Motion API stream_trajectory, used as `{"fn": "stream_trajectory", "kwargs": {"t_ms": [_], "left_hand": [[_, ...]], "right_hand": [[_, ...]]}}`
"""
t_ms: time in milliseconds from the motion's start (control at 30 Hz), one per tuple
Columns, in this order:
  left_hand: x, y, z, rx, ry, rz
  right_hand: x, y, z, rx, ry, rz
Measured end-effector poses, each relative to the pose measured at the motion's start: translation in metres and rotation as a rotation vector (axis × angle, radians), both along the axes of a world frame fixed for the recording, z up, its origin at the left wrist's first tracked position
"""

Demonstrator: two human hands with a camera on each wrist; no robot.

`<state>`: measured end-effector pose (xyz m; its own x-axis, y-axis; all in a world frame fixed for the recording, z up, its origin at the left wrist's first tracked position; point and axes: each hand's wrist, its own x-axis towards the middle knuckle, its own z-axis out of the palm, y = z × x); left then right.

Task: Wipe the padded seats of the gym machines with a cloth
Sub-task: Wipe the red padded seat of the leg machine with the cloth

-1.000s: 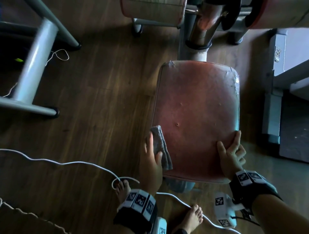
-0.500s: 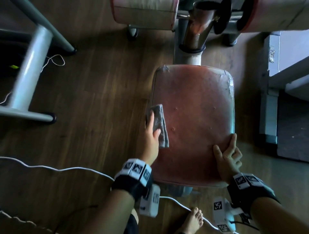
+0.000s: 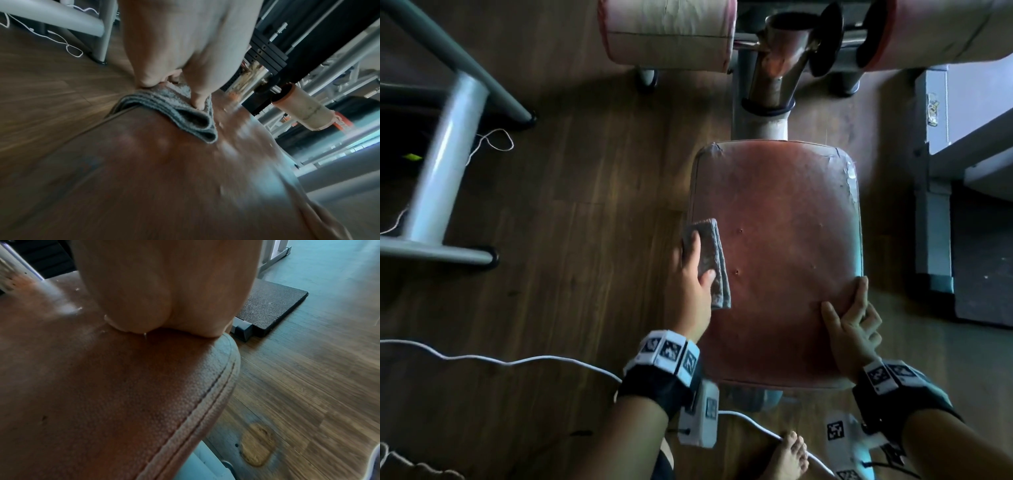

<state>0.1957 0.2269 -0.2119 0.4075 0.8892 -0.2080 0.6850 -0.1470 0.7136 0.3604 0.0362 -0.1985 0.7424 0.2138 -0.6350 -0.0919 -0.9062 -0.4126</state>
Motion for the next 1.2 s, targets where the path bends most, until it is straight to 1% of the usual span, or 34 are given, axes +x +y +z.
{"fn": "stream_trajectory", "kwargs": {"t_ms": [67,133,200,300,367,433,533,600,700,800,867,933,1000,1133,1200], "left_hand": [[-0.015,-0.018,0.003,0.019,0.020,0.009],[-0.018,-0.021,0.004,0.001,-0.010,0.008],[-0.007,-0.006,0.003,-0.040,-0.060,0.015],[0.021,0.024,0.006,-0.059,-0.066,0.008],[0.028,0.028,0.007,-0.030,-0.049,-0.003],[0.019,0.019,0.007,-0.008,-0.033,-0.029],[-0.009,-0.007,0.007,0.008,0.008,-0.053],[-0.012,-0.009,0.009,0.009,0.010,-0.058],[0.019,0.025,0.009,-0.018,-0.012,-0.048],[0.063,0.082,-0.001,-0.017,-0.012,-0.072],[0.085,0.112,-0.002,-0.048,-0.025,-0.091],[0.096,0.124,-0.002,-0.053,-0.042,-0.109],[0.090,0.119,0.000,-0.025,-0.052,-0.114],[0.054,0.076,0.000,0.034,-0.016,-0.086],[0.054,0.067,0.002,0.036,-0.014,-0.077]], "right_hand": [[-0.001,0.001,0.001,0.003,-0.004,-0.003],[0.000,0.002,0.001,0.010,-0.005,-0.013],[0.001,0.003,0.001,0.029,0.009,-0.021],[0.002,0.002,-0.002,0.031,0.010,-0.023],[0.001,0.001,-0.003,0.023,0.008,-0.017],[0.002,0.000,-0.003,0.024,0.008,-0.014],[0.002,0.001,-0.001,0.004,0.029,-0.012],[0.002,0.003,0.001,-0.004,0.040,-0.014],[0.000,0.004,0.004,-0.001,0.032,-0.006],[0.000,0.002,0.004,-0.021,0.040,-0.004],[0.001,0.002,0.003,-0.029,0.045,-0.004],[0.002,0.002,0.002,-0.028,0.055,-0.009],[0.002,0.003,0.003,-0.035,0.061,-0.013],[0.002,0.005,0.007,-0.060,0.061,-0.009],[0.002,0.005,0.008,-0.067,0.051,-0.005]]}}
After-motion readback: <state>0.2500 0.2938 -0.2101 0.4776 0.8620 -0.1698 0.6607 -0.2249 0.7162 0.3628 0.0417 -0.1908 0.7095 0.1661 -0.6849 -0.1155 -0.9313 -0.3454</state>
